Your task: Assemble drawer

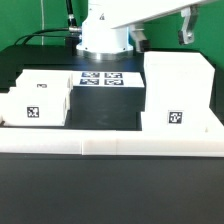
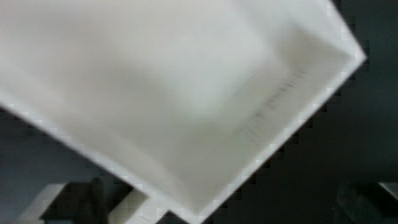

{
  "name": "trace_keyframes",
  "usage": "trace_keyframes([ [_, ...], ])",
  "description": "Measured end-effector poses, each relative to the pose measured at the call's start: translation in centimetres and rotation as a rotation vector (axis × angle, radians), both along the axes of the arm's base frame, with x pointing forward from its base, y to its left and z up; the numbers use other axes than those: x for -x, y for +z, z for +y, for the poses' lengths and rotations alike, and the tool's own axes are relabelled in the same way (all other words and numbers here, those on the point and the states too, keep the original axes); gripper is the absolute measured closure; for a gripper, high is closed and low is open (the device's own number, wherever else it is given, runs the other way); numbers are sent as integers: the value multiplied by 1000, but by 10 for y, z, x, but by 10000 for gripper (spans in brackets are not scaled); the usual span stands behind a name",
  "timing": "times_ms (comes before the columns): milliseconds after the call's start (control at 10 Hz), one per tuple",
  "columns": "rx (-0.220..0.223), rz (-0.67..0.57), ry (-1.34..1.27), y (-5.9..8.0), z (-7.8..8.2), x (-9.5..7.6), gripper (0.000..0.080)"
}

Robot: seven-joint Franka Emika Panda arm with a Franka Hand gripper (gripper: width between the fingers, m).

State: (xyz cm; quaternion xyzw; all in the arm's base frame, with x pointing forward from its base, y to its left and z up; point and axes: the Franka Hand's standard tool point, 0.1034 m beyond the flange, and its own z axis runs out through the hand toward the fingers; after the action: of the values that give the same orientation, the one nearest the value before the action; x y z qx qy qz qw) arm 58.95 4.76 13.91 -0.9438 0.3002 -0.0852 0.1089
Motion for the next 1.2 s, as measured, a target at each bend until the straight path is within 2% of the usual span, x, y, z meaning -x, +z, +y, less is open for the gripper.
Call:
trace_keyframes([
  [200,49,-42,154,0,-20,-1,150],
  [300,57,-43,175,0,-19,-1,150],
  [500,127,-71,410,-2,-26,1,150],
  [700,242,-85,731,-12,-65,16,150],
  [900,269,-78,781,-19,-94,26,150],
  [1000,286,-75,783,-25,-113,34,150],
  [1100,280,-61,760,-32,-126,41,150],
  [1200,280,-59,752,-32,-127,40,150],
])
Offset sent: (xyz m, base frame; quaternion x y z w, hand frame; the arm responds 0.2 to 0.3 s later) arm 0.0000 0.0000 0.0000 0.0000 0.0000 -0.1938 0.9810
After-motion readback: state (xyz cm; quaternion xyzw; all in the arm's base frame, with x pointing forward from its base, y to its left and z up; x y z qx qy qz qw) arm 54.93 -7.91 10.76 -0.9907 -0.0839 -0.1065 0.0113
